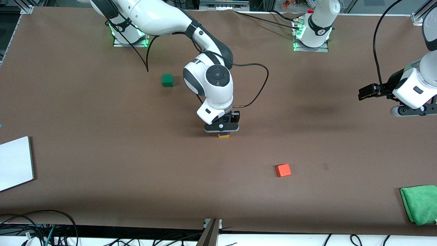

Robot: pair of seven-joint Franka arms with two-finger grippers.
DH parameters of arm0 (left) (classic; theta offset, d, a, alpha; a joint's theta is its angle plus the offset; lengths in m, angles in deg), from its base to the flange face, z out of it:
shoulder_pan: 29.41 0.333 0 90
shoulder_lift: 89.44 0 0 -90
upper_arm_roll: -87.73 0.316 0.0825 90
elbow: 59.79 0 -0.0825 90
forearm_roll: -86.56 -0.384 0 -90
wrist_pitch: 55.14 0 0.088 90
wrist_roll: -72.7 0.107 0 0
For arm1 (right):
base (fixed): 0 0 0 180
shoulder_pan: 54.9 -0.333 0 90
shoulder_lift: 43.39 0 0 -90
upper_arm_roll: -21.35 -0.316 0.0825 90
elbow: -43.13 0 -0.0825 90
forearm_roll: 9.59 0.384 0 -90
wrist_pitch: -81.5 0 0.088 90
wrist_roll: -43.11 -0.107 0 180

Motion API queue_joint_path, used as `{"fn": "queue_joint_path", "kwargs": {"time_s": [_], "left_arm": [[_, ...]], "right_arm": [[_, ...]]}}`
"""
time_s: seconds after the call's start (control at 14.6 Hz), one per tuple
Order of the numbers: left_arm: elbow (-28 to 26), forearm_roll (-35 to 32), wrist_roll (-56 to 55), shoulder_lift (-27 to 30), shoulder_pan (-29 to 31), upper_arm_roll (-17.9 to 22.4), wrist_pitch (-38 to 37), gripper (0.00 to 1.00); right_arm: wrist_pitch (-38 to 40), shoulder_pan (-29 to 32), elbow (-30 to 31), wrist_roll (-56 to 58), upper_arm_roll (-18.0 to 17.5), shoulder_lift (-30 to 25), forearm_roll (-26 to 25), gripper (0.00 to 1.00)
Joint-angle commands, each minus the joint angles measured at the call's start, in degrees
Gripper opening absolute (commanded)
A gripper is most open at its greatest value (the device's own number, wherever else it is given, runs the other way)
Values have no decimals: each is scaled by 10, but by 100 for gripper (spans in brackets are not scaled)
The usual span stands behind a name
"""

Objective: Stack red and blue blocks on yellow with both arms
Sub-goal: 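Lower the blue cube onto the red cube and open the right gripper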

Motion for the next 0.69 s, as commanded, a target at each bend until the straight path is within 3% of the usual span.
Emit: {"fn": "queue_joint_path", "kwargs": {"time_s": [0.0,0.34,0.62], "left_arm": [[25,-2,15,-13,9,-4,-18,100],[24,10,14,-14,17,-4,-20,100],[24,10,14,-14,19,-4,-20,100]], "right_arm": [[62,-10,-22,-9,11,0,-8,100],[173,39,-25,65,5,-64,1,100],[220,111,-25,178,5,-114,48,100]]}}
